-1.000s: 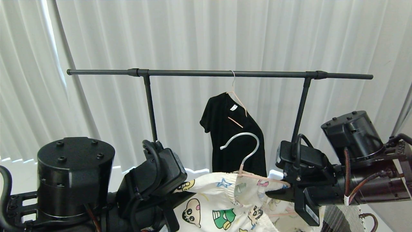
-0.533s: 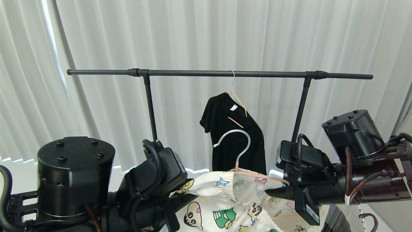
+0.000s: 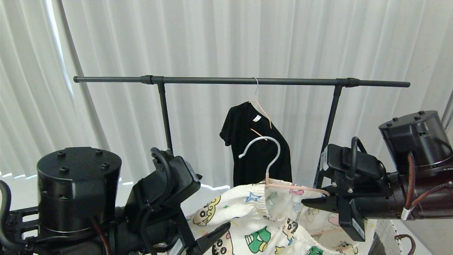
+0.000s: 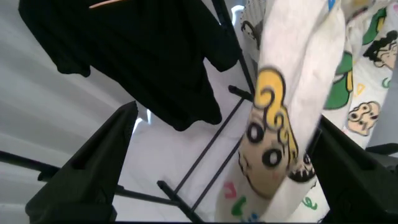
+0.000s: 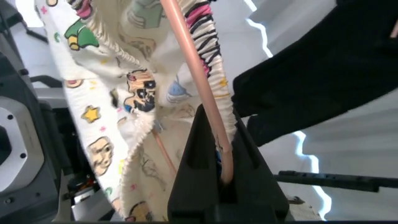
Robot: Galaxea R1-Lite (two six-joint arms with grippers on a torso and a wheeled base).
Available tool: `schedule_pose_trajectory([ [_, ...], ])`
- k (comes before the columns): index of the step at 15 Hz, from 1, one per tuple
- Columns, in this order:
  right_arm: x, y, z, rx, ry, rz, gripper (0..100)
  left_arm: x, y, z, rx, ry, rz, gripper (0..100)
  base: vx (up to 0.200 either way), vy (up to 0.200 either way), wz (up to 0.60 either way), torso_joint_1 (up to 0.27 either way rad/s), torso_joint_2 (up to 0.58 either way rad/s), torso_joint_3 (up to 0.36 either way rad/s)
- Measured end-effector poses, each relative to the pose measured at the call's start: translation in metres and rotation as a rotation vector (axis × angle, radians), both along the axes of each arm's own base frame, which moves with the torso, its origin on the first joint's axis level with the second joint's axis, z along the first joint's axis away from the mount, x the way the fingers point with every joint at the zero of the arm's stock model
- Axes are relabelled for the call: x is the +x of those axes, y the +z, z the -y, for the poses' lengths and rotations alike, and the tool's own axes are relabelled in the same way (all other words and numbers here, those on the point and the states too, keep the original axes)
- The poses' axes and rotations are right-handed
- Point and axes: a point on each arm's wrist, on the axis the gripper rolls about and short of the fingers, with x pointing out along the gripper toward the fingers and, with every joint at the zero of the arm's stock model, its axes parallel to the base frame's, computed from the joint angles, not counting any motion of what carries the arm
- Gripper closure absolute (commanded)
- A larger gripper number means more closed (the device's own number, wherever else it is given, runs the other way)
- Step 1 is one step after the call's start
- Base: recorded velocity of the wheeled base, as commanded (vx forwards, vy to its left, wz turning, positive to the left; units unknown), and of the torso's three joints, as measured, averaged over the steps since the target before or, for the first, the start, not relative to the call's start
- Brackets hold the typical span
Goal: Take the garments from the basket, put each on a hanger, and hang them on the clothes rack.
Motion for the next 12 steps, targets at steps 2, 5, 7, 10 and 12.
schedule_pose_trajectory([
  [2,0.006,0.002,0.013,0.004,-0.059,0.005,100,0.0,0.002,-0.003,-0.007,0.012,0.008,0,0.0,0.0,0.0,0.0,0.0,0.0],
  [5,0.013,0.007,0.032,0.021,-0.139,0.023,100,0.005,0.002,-0.018,-0.009,0.079,0.01,0,0.0,0.0,0.0,0.0,0.0,0.0],
  [7,0.013,0.011,0.042,0.034,-0.174,0.035,100,0.007,-0.002,-0.027,-0.008,0.123,-0.005,0,0.0,0.0,0.0,0.0,0.0,0.0],
  [10,0.008,0.02,0.053,0.071,-0.189,0.057,100,0.01,-0.013,-0.04,-0.032,0.216,-0.088,0,0.0,0.0,0.0,0.0,0.0,0.0],
  [12,0.002,0.027,0.058,0.102,-0.18,0.08,100,0.014,-0.022,-0.044,-0.054,0.274,-0.156,0,0.0,0.0,0.0,0.0,0.0,0.0],
])
